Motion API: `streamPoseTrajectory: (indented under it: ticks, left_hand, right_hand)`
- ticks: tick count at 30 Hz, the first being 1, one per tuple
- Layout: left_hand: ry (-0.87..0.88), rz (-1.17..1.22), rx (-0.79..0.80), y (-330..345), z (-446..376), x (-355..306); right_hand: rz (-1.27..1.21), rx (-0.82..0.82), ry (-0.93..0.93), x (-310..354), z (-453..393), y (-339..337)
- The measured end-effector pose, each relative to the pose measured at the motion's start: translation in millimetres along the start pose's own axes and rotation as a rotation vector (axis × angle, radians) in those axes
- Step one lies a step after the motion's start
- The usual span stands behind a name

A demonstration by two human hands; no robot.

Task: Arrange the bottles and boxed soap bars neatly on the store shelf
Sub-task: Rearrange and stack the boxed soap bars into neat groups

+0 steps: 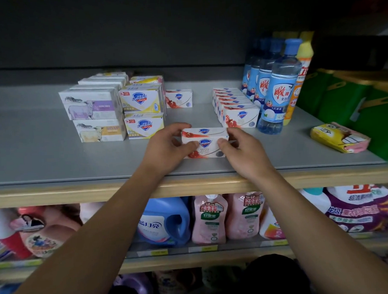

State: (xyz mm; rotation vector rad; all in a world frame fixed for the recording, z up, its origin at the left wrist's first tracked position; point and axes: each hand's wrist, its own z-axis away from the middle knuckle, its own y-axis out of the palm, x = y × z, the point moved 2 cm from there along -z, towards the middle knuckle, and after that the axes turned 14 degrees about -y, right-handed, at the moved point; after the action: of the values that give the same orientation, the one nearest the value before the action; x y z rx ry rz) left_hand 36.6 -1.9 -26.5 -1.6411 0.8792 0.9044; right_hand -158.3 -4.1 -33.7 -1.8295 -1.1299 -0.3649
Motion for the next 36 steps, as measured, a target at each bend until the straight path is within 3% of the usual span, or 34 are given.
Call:
streamPoseTrajectory:
  ticks: [4,8,14,25,36]
  left_hand:
    - [0.059,-0.118,-0.086,-1.3,0.9,-1.6]
    - [0.304,-0.357,-0.124,7.7,5.3,-7.4]
    - [0.303,-0.51,-0.11,30.3,-10.5,-23.7]
    - [0.291,-0.401,-0.21,78.2,-88.4,-76.7]
    - [0.168,-0.456,-0.274,121.9,-186.9,-89.9]
  right_hand:
    - [0.01,-0.028,0.068,1.3,-2.5,-7.7]
    - [0.296,-0.01,0.015,-13.4,-0.1,-41.0]
    - [0.667,0.349,0.147,-60.0,11.2,-87.9]
    - [0.68,0.41,0.139,-81.2,14.7,-81.2]
    - [0.668,0.358,0.108,-78.6,15.5,-80.8]
